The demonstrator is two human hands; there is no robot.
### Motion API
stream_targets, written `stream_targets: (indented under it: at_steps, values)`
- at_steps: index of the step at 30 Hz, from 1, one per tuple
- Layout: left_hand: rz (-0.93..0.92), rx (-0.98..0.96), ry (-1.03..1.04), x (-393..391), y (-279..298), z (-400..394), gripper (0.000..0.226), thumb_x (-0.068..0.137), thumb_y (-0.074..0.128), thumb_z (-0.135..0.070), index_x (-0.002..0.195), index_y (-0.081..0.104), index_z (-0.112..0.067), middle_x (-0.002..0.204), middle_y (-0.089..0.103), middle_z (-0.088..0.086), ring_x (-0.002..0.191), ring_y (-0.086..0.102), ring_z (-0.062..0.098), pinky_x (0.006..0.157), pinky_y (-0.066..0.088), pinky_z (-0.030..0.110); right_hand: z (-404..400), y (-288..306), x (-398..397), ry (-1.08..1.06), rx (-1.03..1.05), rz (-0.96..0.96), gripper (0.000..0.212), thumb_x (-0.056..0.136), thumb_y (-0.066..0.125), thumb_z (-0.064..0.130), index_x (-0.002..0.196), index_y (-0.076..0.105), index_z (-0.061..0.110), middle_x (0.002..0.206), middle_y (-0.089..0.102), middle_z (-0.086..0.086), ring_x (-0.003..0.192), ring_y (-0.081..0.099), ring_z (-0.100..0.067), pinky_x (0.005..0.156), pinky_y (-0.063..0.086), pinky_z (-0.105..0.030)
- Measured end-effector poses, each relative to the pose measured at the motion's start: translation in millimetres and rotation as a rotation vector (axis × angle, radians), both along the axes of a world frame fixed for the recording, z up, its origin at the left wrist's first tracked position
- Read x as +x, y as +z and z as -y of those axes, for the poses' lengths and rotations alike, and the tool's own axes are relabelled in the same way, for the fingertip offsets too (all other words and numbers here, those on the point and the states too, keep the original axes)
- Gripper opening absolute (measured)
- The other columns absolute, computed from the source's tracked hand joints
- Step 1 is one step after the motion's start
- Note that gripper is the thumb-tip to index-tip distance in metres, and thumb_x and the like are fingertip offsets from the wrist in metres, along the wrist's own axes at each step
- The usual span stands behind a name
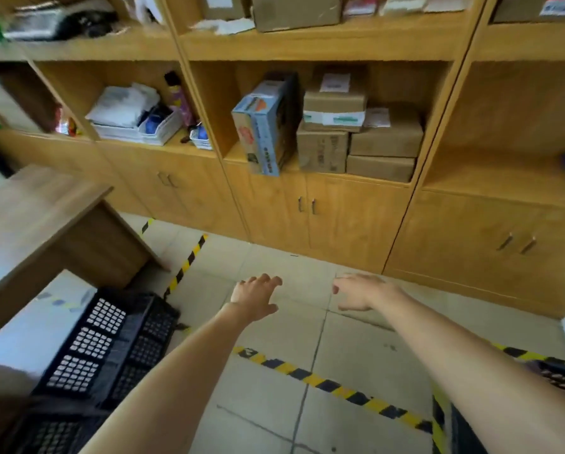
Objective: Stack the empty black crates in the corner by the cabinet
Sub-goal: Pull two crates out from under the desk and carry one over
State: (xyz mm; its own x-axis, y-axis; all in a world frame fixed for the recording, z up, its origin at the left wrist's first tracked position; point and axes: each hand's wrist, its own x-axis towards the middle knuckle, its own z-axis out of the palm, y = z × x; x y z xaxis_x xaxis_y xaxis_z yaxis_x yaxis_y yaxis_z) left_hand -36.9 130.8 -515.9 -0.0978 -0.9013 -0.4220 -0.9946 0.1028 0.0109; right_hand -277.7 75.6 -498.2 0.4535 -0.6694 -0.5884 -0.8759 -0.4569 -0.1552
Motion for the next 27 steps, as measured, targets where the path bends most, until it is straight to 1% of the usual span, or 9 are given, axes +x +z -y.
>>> stream_targets:
  at_steps: [4,7,9,13,17,22,25,27]
  values:
    - [0.001,-0.003,0.128,92.1,0.9,-54.0,0.061,0.091,0.060,-0.041,0.145,0.033,-0.031,0.140,0.048,0.001,0.125,0.052,0.028,0.099,0.045,0.043,-9.5,13.2,104.3,0.133,0.008,-0.010,0.042,0.087,0.053,0.040,0.124,0.049,0.022,0.135,0.051,-0.003,0.118,0.051,-0.026,0.096,0.045,-0.045]
    - [-0.015,-0.039,0.266,155.3,7.4,-91.6,0.060,0.090,0.060,-0.039,0.144,0.035,-0.031,0.137,0.049,0.001,0.123,0.053,0.028,0.096,0.046,0.043,-17.2,24.0,184.4,0.257,-0.044,-0.007,0.042,0.089,0.052,0.040,0.126,0.050,0.020,0.133,0.052,-0.006,0.117,0.053,-0.028,0.092,0.046,-0.041]
    - [-0.021,-0.056,0.362,192.4,10.3,-119.3,0.060,0.090,0.062,-0.039,0.144,0.035,-0.031,0.137,0.049,0.001,0.123,0.053,0.029,0.094,0.046,0.043,-28.4,29.0,236.8,0.344,-0.067,0.016,0.041,0.090,0.051,0.041,0.126,0.049,0.021,0.133,0.051,-0.006,0.117,0.053,-0.028,0.090,0.046,-0.040]
    - [-0.006,-0.060,0.511,248.7,8.7,-174.9,0.060,0.090,0.062,-0.041,0.143,0.036,-0.030,0.132,0.052,0.003,0.120,0.055,0.029,0.087,0.048,0.043,-57.0,27.3,325.3,0.508,-0.028,0.052,0.036,0.092,0.051,0.042,0.123,0.050,0.024,0.131,0.051,-0.004,0.115,0.053,-0.027,0.093,0.046,-0.044]
    - [0.024,-0.023,0.644,289.2,-0.5,-215.9,0.058,0.091,0.061,-0.040,0.142,0.037,-0.028,0.130,0.052,0.004,0.118,0.056,0.029,0.087,0.048,0.043,-73.9,14.8,396.5,0.661,0.005,0.018,0.034,0.091,0.052,0.042,0.120,0.052,0.024,0.125,0.056,-0.002,0.109,0.056,-0.024,0.092,0.049,-0.045]
    - [0.033,0.013,0.772,342.4,-11.2,-229.7,0.059,0.091,0.062,-0.040,0.142,0.036,-0.028,0.132,0.053,0.004,0.120,0.056,0.029,0.088,0.047,0.044,-64.0,-4.8,473.7,0.791,0.035,-0.005,0.029,0.092,0.052,0.038,0.117,0.054,0.024,0.121,0.058,-0.002,0.105,0.058,-0.023,0.090,0.051,-0.043]
    - [0.051,0.037,0.831,379.9,-17.3,-215.7,0.058,0.090,0.063,-0.040,0.141,0.037,-0.028,0.131,0.053,0.004,0.119,0.057,0.029,0.087,0.047,0.042,-37.1,-10.7,520.6,0.852,0.034,-0.034,0.029,0.094,0.051,0.037,0.118,0.053,0.023,0.121,0.058,-0.002,0.106,0.057,-0.024,0.089,0.050,-0.042]
    - [0.040,0.038,0.879,403.9,-18.7,-198.8,0.057,0.090,0.063,-0.039,0.140,0.038,-0.028,0.130,0.054,0.003,0.117,0.058,0.028,0.085,0.048,0.042,-12.6,-11.8,552.3,0.872,0.035,-0.033,0.026,0.093,0.052,0.037,0.115,0.054,0.023,0.120,0.059,-0.002,0.104,0.058,-0.023,0.089,0.051,-0.041]
